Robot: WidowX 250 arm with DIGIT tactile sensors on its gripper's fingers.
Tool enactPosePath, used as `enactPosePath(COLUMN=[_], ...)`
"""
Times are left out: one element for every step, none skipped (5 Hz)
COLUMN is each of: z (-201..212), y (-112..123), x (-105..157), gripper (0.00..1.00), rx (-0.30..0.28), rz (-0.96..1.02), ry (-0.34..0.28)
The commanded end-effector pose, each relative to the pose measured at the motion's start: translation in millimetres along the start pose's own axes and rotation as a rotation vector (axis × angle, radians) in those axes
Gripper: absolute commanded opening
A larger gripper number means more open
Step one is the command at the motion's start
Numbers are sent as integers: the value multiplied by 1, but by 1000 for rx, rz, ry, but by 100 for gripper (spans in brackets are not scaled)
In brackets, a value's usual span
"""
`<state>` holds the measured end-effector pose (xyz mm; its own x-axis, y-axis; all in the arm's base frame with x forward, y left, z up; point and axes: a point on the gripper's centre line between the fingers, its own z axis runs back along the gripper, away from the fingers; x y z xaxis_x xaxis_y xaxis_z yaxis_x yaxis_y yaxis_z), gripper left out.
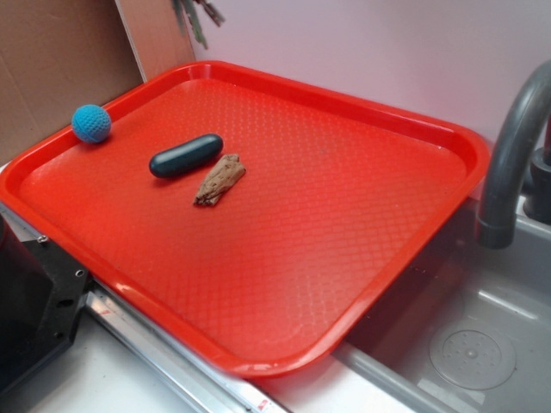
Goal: Grab the silver keys.
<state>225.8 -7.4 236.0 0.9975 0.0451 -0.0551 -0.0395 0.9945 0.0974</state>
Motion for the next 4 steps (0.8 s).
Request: enactPosePath(z=[11,9,8,7], y=[11,9,8,10], x=[1,2,1,-1], gripper=[0,0,0,0], rx=[-24,-47,-38,-50], rz=[-19,-61,-64,-24], ry=[-105,-137,-139,-120])
